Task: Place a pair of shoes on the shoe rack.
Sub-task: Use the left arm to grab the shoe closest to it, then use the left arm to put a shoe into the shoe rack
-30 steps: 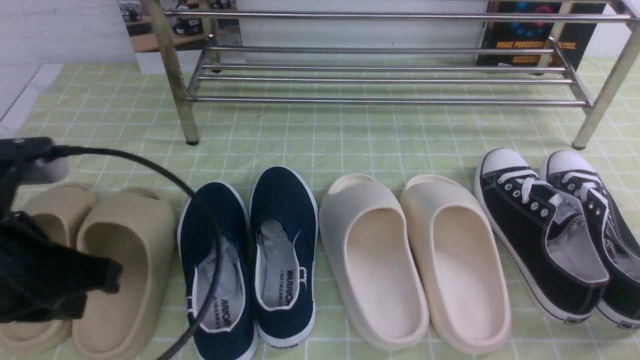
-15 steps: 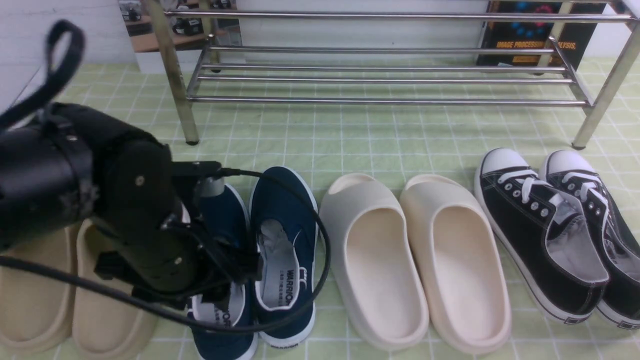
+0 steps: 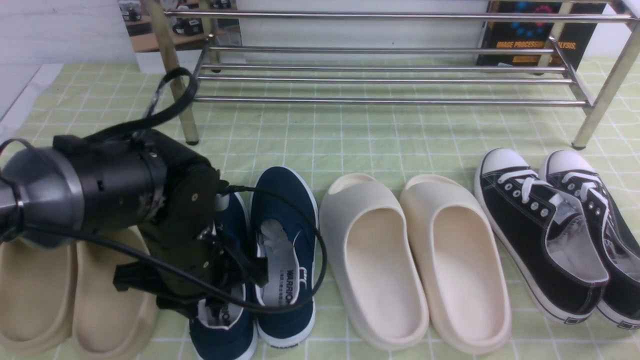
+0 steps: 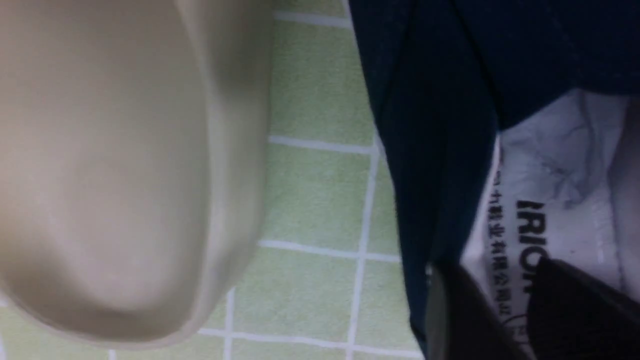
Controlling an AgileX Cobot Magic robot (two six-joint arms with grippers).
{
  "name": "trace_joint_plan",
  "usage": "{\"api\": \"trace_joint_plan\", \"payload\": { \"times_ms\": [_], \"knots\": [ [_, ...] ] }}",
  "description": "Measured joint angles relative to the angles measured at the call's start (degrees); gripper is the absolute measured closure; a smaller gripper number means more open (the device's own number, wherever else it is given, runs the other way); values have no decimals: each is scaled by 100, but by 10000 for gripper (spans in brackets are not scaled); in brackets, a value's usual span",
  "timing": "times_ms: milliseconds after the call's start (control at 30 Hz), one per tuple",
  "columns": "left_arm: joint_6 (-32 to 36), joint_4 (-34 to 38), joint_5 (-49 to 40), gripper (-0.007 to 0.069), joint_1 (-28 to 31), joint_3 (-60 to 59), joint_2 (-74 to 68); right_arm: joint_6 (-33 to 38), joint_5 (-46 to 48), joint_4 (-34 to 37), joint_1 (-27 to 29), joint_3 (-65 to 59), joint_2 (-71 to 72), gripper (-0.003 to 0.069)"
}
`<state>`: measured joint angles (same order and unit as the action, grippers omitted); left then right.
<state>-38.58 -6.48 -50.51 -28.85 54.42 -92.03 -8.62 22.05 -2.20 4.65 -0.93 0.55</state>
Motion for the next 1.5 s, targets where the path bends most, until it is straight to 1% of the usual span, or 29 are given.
{"api": "trace_joint_plan", "payload": {
  "times_ms": [67, 167, 200, 233, 300, 333, 367, 400, 433, 467, 500, 633, 700, 767, 800, 933, 967, 1000, 1033, 1067, 1100, 1333, 1467, 1500],
  "knots": [
    [52, -88, -181, 435, 0, 56, 67, 0, 0, 0, 0, 0, 0, 419],
    [72, -214, -429, 427, 0, 104, 196, 0, 0, 0, 0, 0, 0, 419],
    [72, -288, -572, 404, 0, 121, 337, 0, 0, 0, 0, 0, 0, 419],
    [72, -295, -597, 400, 0, 127, 353, 0, 0, 0, 0, 0, 0, 419],
    [80, -333, -704, 321, 0, 164, 601, 0, 0, 0, 0, 0, 0, 419],
    [79, -333, -704, 321, 0, 164, 615, 0, 0, 0, 0, 0, 0, 419],
    [79, -333, -709, 264, 0, 171, 679, 0, 0, 0, 0, 0, 0, 419],
    [79, -327, -709, 229, 0, 171, 679, 0, 0, 0, 0, 0, 0, 419],
    [79, -327, -709, 224, 0, 171, 679, 0, 0, 0, 0, 0, 0, 419],
    [79, -300, -709, 192, 0, 171, 636, 0, 0, 0, 0, 0, 0, 419],
    [79, -281, -693, 175, 0, 171, 592, 0, 0, 0, 0, 0, 0, 419],
    [-1, -184, -439, 157, 0, 171, 305, 0, 0, 0, 0, 0, 0, 419],
    [-79, -177, -261, 173, 0, 171, 137, 0, 0, 0, 0, 0, 0, 419],
    [-152, -189, -126, 217, 0, 171, -37, 0, 0, 0, 0, 0, 0, 419],
    [-154, -189, -116, 223, 0, 171, -54, 0, 0, 0, 0, 0, 0, 419],
    [-223, -363, -74, 418, 0, 171, -282, 0, 0, 0, 0, 0, 0, 419],
    [-249, -405, -81, 459, 0, 171, -282, 0, 0, 0, 0, 0, 0, 419],
    [-264, -412, -88, 479, 0, 171, -282, 0, 0, 0, 0, 0, 0, 419],
    [-299, -454, -118, 547, 5, 171, -233, 0, 0, 0, 0, 0, 0, 419],
    [-316, -474, -139, 594, 5, 171, -172, 0, 0, 0, 0, 0, 0, 419],
    [-317, -477, -178, 612, 5, 195, -76, 0, 0, 0, 0, 0, 0, 419],
    [-102, -478, -766, 606, 5, 798, 914, 0, 0, 0, 0, 0, 0, 419],
    [224, -317, -896, 606, 108, 1343, 1002, 0, 0, 0, 0, 0, 0, 419],
    [419, -195, -896, 606, 222, 1548, 950, 0, 0, 0, 0, 0, 0, 419]
  ]
}}
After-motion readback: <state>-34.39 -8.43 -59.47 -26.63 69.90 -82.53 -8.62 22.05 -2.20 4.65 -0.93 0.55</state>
